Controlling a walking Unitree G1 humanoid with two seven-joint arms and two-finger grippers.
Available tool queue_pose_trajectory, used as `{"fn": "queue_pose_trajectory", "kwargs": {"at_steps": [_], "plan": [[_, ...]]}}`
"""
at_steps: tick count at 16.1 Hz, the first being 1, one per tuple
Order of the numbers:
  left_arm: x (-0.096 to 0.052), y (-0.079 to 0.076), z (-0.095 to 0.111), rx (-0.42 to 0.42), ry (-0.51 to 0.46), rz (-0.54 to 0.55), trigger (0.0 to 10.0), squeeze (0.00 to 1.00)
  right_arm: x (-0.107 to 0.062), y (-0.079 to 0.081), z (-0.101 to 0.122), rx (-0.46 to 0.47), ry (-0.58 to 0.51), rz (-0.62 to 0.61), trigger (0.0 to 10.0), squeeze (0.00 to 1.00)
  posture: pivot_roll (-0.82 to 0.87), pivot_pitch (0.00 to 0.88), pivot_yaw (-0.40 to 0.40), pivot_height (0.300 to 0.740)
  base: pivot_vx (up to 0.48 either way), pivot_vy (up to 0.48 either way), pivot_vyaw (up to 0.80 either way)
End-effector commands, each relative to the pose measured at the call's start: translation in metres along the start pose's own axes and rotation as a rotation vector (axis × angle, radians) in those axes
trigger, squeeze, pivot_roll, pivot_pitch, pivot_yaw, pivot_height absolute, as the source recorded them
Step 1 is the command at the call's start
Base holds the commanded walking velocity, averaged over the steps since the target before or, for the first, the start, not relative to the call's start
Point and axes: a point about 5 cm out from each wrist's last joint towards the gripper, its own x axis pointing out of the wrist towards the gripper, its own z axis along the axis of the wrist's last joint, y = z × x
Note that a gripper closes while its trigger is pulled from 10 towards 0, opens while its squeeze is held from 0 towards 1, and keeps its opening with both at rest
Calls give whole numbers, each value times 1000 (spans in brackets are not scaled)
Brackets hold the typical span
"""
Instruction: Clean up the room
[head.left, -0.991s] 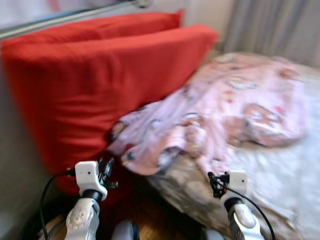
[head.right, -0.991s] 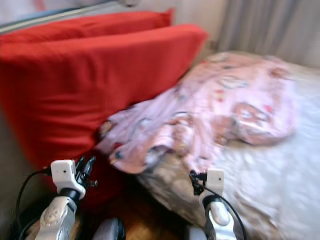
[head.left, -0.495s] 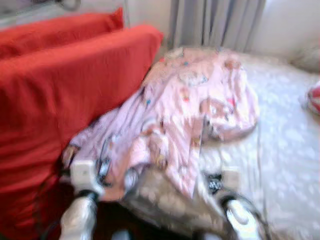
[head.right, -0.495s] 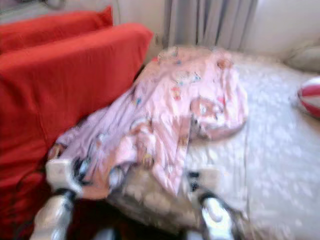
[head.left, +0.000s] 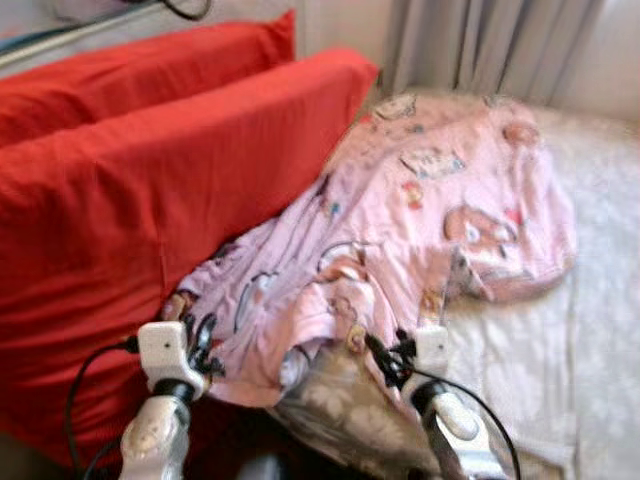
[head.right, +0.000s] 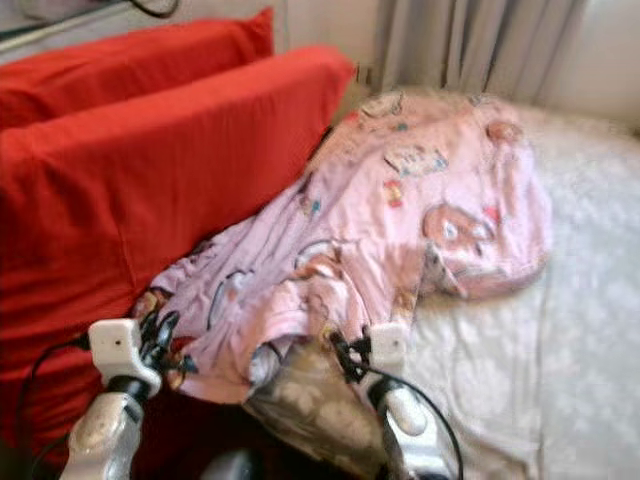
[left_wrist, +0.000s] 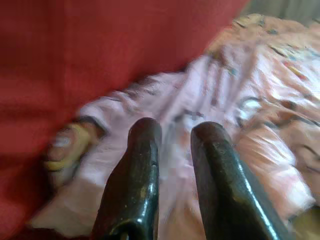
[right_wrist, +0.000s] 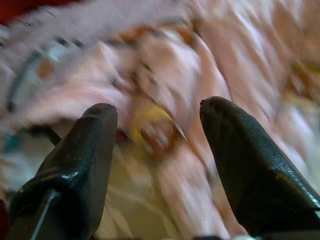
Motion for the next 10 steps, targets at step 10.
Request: {"fn": "queue_pose_trajectory", "kwargs": {"at_steps": [10], "plan": [[0,-7,-3,-13,31,-27,10000,0,-10,-23,-12,30,61,-151,10000,0,48,0,12,613,0,184,0]]}}
